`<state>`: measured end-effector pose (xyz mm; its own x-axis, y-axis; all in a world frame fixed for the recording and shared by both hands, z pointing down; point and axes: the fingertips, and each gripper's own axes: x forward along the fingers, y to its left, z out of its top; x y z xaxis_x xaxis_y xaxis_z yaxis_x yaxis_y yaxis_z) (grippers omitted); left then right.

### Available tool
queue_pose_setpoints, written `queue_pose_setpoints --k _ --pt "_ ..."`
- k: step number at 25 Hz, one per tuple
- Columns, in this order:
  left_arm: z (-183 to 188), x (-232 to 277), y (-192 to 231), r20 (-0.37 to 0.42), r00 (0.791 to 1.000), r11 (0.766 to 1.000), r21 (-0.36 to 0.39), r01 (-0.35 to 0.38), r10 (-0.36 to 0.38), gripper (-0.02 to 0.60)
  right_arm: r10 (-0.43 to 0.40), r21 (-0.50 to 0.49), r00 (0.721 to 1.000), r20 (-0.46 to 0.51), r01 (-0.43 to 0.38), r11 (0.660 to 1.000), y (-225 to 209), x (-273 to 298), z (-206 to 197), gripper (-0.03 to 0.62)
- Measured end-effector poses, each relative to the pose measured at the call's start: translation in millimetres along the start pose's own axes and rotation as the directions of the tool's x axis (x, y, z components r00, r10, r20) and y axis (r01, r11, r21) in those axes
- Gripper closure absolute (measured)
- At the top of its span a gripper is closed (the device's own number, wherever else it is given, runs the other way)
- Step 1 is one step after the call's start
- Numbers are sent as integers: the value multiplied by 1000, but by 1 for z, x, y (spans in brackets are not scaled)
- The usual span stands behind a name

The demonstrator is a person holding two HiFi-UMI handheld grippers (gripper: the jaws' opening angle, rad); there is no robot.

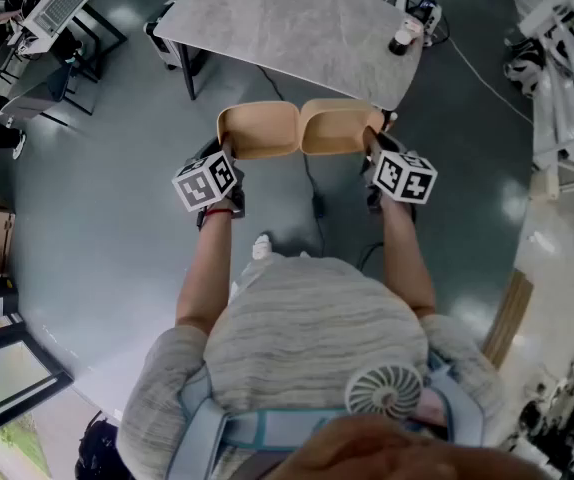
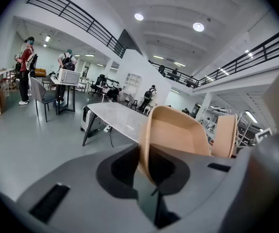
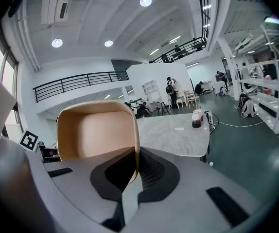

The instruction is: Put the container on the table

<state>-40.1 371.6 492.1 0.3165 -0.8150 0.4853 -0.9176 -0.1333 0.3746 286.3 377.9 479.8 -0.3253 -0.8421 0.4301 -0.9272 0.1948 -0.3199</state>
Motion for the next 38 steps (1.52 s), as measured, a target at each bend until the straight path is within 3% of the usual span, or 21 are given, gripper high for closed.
queue_pose_setpoints --k 27,38 --pt "-2 -17 -7 20 1000 1000 22 -15 14 545 40 40 999 27 -41 998 0 -18 9 591" --pt "15 -2 25 43 997 998 -12 -59 60 545 91 42 996 5 -91 995 15 29 22 591"
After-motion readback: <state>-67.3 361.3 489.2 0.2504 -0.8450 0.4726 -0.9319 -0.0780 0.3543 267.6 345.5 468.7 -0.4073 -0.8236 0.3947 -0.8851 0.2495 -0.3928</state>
